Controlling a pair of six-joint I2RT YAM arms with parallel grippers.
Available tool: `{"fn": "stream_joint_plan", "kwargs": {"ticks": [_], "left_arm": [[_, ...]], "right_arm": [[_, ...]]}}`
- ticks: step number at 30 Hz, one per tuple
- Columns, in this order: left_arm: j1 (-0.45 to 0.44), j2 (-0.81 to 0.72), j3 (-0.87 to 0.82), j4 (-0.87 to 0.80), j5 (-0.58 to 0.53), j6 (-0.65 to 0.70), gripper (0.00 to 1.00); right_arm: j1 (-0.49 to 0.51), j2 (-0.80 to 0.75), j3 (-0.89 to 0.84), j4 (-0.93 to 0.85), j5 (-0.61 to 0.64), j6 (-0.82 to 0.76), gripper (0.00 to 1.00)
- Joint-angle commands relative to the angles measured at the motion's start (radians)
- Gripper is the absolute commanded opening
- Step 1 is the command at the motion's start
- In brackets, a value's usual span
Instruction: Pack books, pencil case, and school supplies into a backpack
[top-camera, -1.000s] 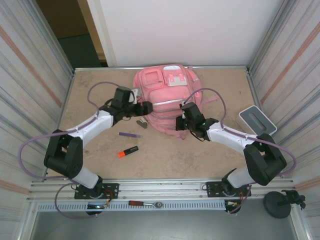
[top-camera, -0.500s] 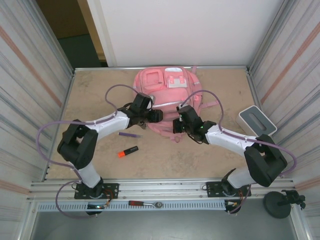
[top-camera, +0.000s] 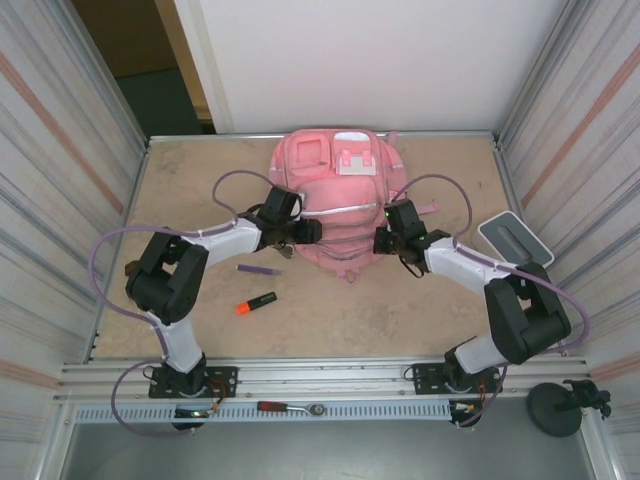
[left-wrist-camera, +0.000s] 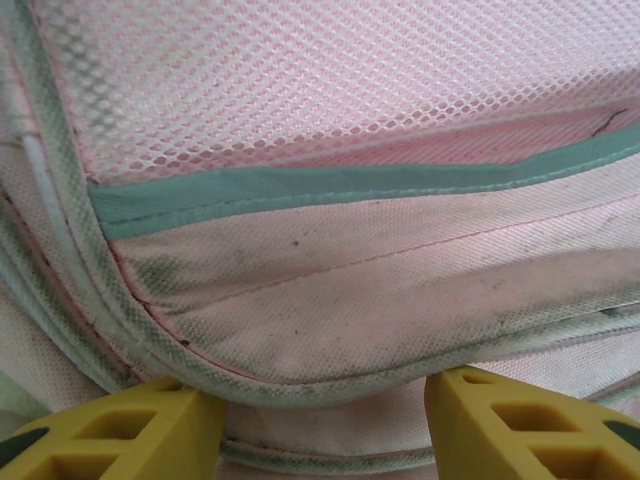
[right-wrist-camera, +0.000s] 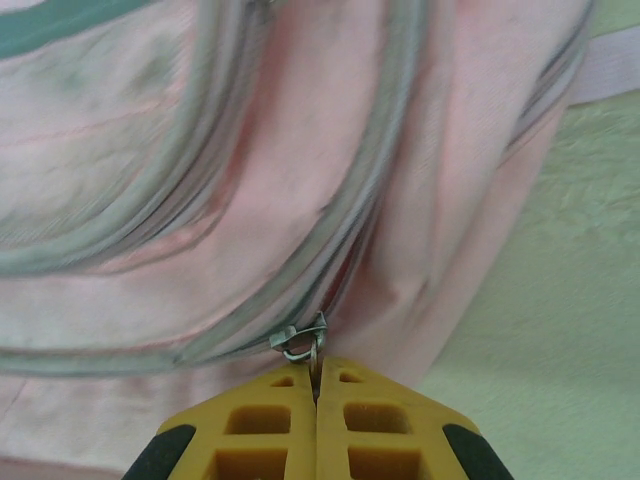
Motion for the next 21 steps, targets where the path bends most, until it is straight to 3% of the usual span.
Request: {"fn": "stream_joint_plan", "kwargs": {"ticks": [1, 5, 13, 21], "left_arm": [[0.051, 0.041, 0.000, -0.045, -0.124, 0.031, 0.56], [0.056, 0.046, 0.007, -0.052, -0.127, 0.053, 0.57], [0.057, -0.047, 0.043, -0.081, -0.070, 0.068, 0.63], [0.058, -0.089, 0.054, -0.038, 0.071, -0.029, 0.68]], "right_arm": [[-0.079, 0.045, 0.053, -0.129, 0.052, -0.063, 0.00], [-0.134, 0.073, 0.090, -0.147, -0.020, -0.081, 0.00], [-0.118, 0.010, 0.052, -0.084, -0.170, -0.062, 0.00], [-0.076, -0.037, 0.029, -0.065, -0.181, -0.034, 0.00]]}}
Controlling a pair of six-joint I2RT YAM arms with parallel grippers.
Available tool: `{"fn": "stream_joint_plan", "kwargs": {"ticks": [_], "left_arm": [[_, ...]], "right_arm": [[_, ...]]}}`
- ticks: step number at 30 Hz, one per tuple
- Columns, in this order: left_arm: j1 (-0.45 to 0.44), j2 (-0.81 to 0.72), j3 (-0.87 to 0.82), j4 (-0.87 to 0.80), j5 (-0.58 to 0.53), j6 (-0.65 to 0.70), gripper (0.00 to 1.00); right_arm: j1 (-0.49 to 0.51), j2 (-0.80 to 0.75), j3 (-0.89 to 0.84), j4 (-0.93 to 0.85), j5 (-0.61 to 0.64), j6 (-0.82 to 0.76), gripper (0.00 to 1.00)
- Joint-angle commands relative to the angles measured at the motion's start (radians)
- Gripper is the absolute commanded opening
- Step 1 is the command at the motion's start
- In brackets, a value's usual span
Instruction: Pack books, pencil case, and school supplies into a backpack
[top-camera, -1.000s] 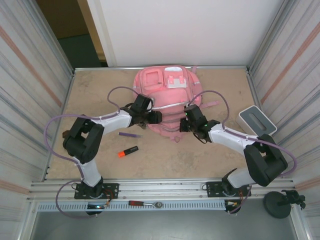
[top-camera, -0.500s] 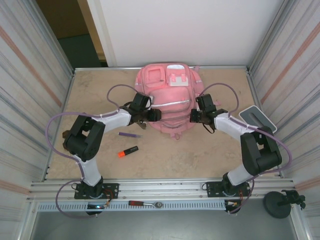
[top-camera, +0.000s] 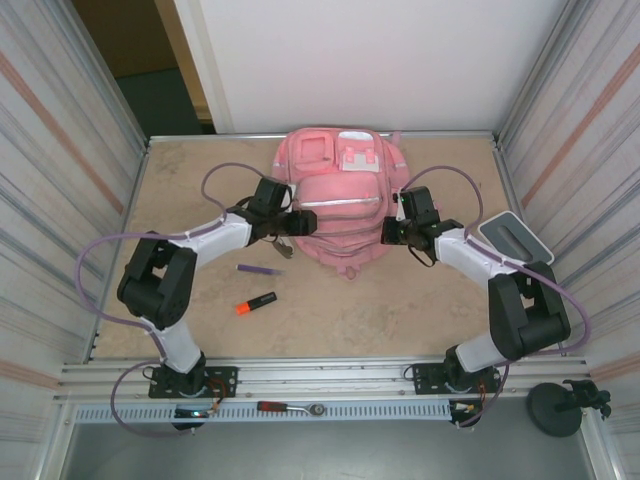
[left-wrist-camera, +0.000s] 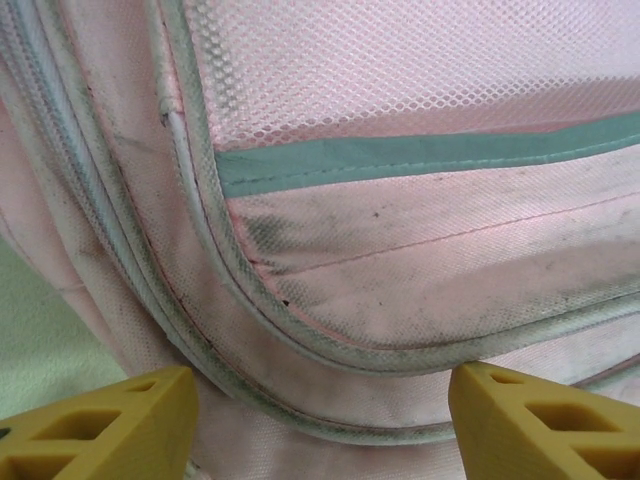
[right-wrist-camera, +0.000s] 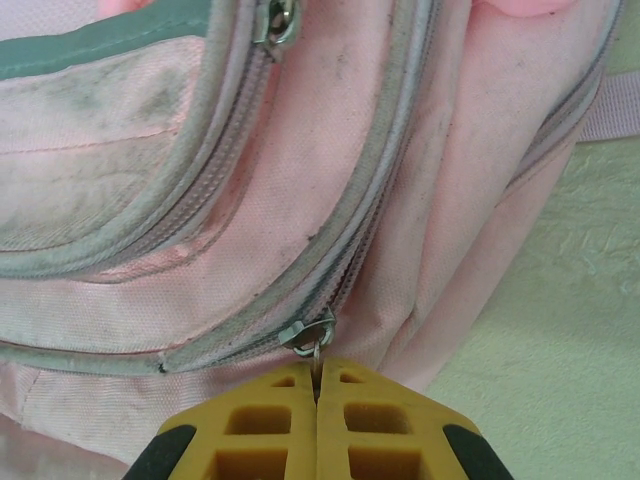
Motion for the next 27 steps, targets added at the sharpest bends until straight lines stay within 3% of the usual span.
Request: {"fn": "stream_joint_plan", "kwargs": {"ticks": [1, 5, 10, 14, 17, 23, 27], "left_arm": [[0.010, -0.023, 0.043, 0.002, 0.019, -0.051, 0.68], [0.023, 0.006, 0.068, 0.017, 0.040, -0.084, 0.69], [0.052, 0.018, 0.051, 0.102, 0.136, -0.141, 0.68], [0.072, 0.030, 0.039, 0.173, 0.219, -0.183, 0.59], [0.086, 0.035, 0.026, 0.222, 0.269, -0.216, 0.61], [0.095, 0.068, 0.040, 0.206, 0.243, -0.230, 0.68], [0.100, 0.101, 0.058, 0.195, 0.222, -0.225, 0.58]], "right_arm": [[0.018, -0.030, -0.019, -0.032, 0.001, 0.025, 0.00], [0.032, -0.026, -0.021, -0.027, 0.004, 0.029, 0.00], [0.046, -0.017, -0.028, -0.022, 0.018, 0.029, 0.00], [0.051, -0.006, -0.035, -0.019, 0.020, 0.029, 0.00], [0.053, 0.002, -0.036, -0.014, 0.019, 0.029, 0.00], [0.059, 0.007, -0.033, -0.013, 0.019, 0.031, 0.00], [0.070, 0.000, -0.033, -0.017, 0.037, 0.027, 0.00]]}}
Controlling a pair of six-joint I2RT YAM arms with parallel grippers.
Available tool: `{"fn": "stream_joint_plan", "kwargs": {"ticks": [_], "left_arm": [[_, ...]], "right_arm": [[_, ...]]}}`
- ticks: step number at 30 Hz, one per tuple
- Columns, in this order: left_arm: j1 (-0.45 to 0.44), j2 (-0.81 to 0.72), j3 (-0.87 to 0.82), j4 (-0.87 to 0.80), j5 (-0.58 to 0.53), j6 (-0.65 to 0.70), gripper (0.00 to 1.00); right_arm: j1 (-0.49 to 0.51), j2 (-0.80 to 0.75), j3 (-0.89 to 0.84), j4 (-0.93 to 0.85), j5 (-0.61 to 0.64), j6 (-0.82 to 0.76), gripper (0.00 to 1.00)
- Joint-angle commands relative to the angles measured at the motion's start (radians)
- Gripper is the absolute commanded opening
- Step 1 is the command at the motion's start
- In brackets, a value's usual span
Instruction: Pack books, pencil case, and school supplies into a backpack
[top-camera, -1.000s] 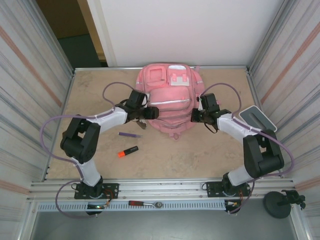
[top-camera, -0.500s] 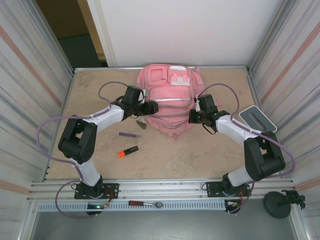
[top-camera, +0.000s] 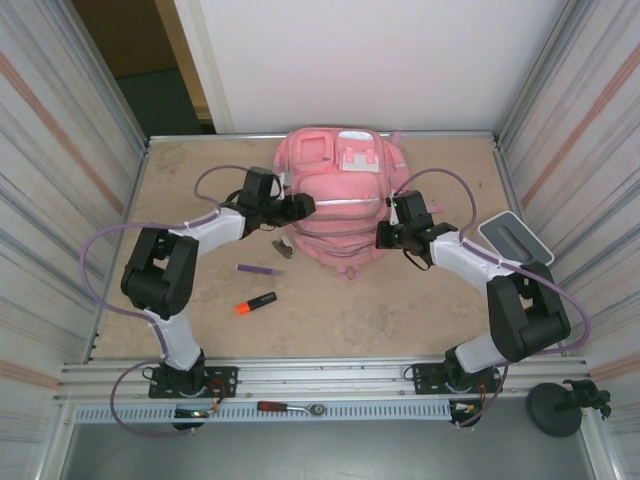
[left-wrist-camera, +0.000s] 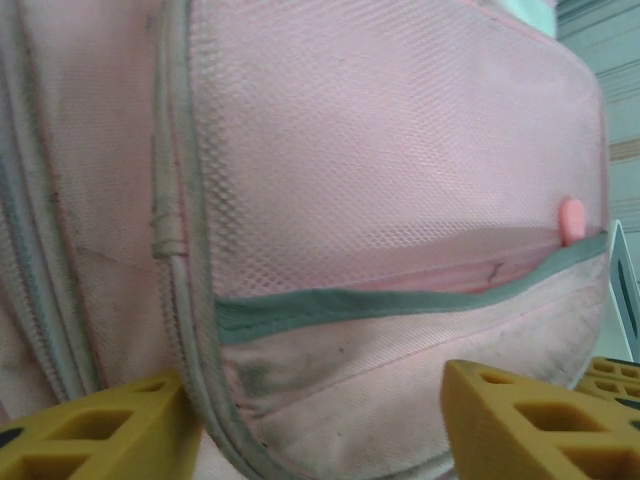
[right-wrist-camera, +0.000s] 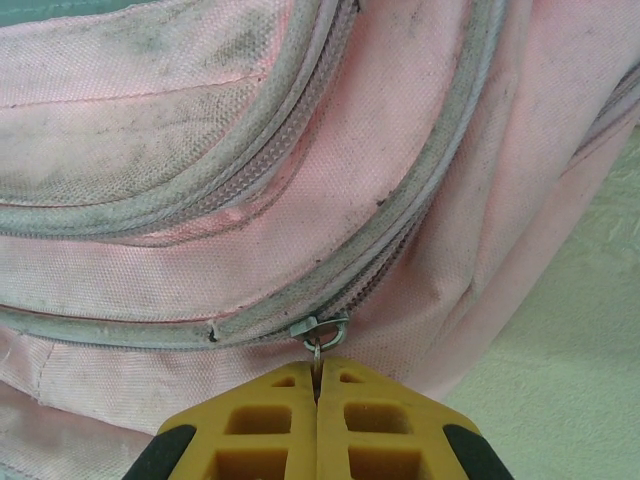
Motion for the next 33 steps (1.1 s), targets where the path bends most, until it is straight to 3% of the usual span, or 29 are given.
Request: {"fn": "stream_joint_plan", "kwargs": {"ticks": [1, 6, 9, 16, 20, 27, 33], "left_arm": [[0.008, 0.039, 0.045, 0.011, -0.018, 0.000, 0.53], [0.050, 0.082, 0.089, -0.038, 0.002, 0.053, 0.13], [0.095, 0.082, 0.131, -0.120, 0.071, 0.151, 0.00], [0.208, 0.119, 0.278, -0.393, 0.230, 0.424, 0.00], [0.238, 0.172, 0.364, -0.523, 0.244, 0.538, 0.00], [0.237, 0.222, 0.427, -0.576, 0.306, 0.601, 0.00], [0.229, 0.238, 0.450, -0.610, 0.296, 0.631, 0.00]], "right_arm": [[0.019, -0.004, -0.014, -0.033, 0.023, 0.018, 0.00], [0.031, -0.027, -0.020, -0.061, 0.122, -0.012, 0.00], [0.021, -0.037, -0.028, -0.084, 0.219, -0.042, 0.00], [-0.064, -0.030, -0.031, -0.054, 0.230, -0.061, 0.00], [-0.126, -0.008, 0.016, -0.059, 0.187, -0.067, 0.00], [-0.217, 0.183, 0.232, -0.208, 0.102, -0.026, 0.00], [-0.282, 0.224, 0.293, -0.238, 0.062, -0.031, 0.00]]}}
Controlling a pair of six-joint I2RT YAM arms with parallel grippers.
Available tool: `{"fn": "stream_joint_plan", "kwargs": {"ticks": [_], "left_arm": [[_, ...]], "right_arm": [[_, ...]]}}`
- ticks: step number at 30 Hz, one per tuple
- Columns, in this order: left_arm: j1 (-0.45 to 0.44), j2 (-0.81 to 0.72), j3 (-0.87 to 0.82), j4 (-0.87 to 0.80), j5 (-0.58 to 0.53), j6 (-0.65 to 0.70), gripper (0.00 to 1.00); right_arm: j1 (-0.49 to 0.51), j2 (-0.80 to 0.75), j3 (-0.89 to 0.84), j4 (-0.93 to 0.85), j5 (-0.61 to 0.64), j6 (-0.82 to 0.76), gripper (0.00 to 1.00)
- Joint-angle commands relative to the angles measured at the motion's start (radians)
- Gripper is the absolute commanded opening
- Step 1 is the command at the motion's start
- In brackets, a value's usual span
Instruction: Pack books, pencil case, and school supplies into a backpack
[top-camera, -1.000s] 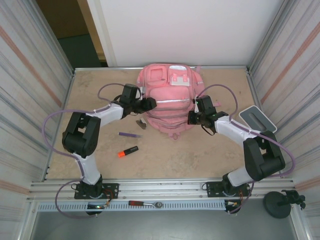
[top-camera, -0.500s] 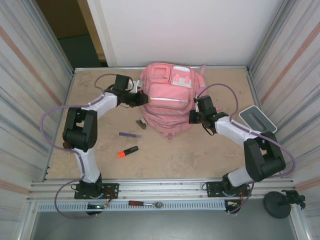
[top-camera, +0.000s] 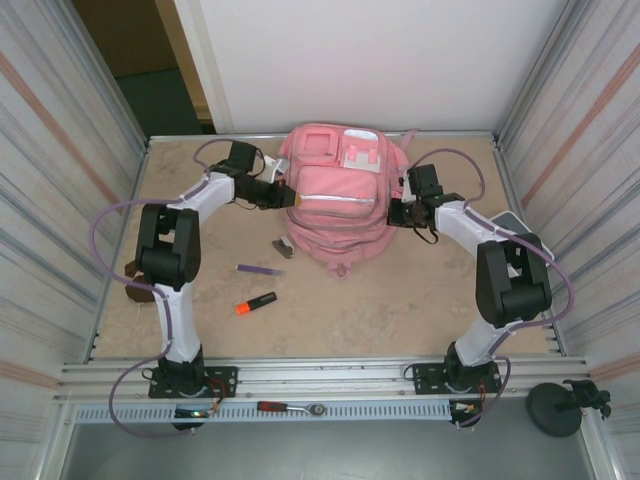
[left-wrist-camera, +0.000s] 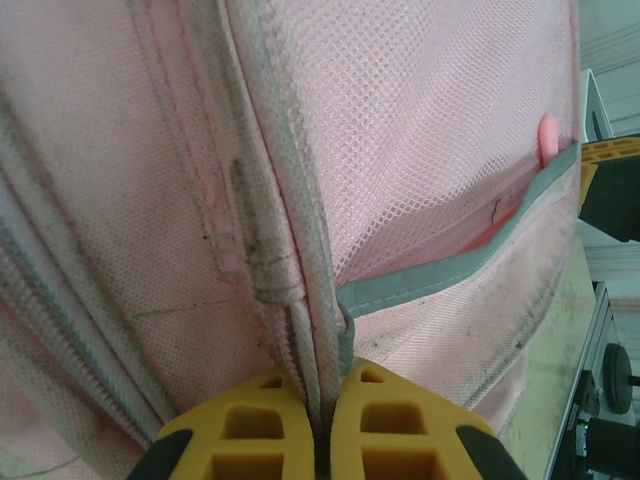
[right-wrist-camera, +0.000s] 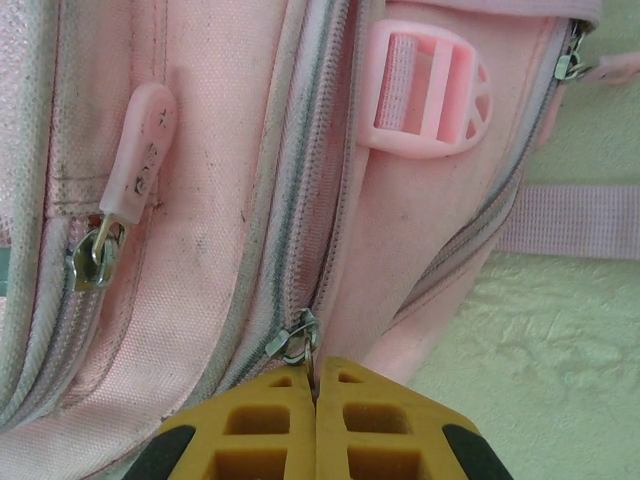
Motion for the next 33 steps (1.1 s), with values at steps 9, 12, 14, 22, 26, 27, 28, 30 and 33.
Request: {"fn": "stream_joint_plan", "kwargs": {"ticks": [9, 12, 14, 22, 26, 27, 28, 30, 33], "left_arm": [[0.031, 0.081, 0.137, -0.143, -0.051, 0.113, 0.00], [0.030, 0.112, 0.193, -0.179, -0.039, 0.132, 0.00], [0.030, 0.128, 0.231, -0.204, -0.037, 0.154, 0.00], [0.036, 0.246, 0.471, -0.352, -0.024, 0.234, 0.00], [0.038, 0.305, 0.561, -0.412, -0.042, 0.272, 0.00], [0.038, 0.316, 0.572, -0.424, -0.048, 0.287, 0.00], [0.038, 0.323, 0.576, -0.433, -0.056, 0.300, 0.00], [0.036, 0.330, 0.574, -0.441, -0.071, 0.327, 0.00], [0.030, 0.336, 0.568, -0.446, -0.090, 0.356, 0.00]], "right_arm": [[-0.081, -0.095, -0.056, -0.007, -0.004, 0.010, 0.00], [-0.068, -0.201, -0.144, 0.035, -0.043, 0.033, 0.00], [-0.049, -0.260, -0.192, 0.050, -0.056, 0.041, 0.00], [0.100, -0.380, -0.283, 0.067, -0.027, 0.043, 0.00], [0.091, -0.362, -0.266, -0.018, 0.119, 0.032, 0.00], [0.066, -0.348, -0.257, -0.050, 0.154, 0.038, 0.00], [0.038, -0.332, -0.246, -0.075, 0.192, 0.044, 0.00], [-0.001, -0.290, -0.226, -0.085, 0.253, 0.040, 0.00], [-0.048, -0.212, -0.186, -0.058, 0.244, 0.034, 0.00]]}}
